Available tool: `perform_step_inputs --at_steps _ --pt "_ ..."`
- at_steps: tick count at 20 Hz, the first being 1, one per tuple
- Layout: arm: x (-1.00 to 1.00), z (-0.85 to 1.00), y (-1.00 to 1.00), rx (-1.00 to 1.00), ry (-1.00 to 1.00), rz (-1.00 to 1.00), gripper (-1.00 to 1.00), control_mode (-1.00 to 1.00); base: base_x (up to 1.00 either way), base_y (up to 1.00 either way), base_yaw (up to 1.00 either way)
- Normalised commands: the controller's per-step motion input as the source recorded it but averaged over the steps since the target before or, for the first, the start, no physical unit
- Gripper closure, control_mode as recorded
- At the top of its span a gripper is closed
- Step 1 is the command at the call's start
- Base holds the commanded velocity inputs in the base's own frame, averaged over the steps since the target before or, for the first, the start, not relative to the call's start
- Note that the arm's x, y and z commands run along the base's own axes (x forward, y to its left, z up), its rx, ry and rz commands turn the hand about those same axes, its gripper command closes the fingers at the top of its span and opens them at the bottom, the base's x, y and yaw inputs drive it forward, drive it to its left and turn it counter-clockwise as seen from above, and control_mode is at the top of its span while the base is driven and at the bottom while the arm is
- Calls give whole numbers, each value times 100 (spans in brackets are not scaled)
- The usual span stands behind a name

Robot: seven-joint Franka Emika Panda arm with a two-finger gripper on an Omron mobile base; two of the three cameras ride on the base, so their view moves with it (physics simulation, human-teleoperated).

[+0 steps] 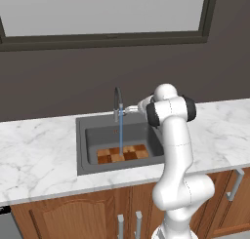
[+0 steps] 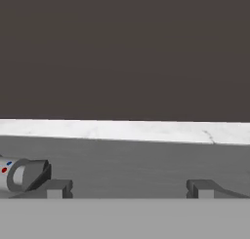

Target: Turn on the sink faucet with hot water and rinse the cutting board for ten seconds, then turn off the faucet. Push the cutting board to reach the water if necessary.

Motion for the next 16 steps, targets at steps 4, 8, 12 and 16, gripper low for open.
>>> perform_step_inputs --at_steps 4,8,12,16 --pt "0 0 18 0 0 0 -100 -100 0 0 0" --pt "0 0 26 0 0 0 -100 -100 0 0 0" --pt "0 0 32 0 0 0 -100 -100 0 0 0" --pt "0 -3 40 0 0 0 -100 -100 0 0 0"
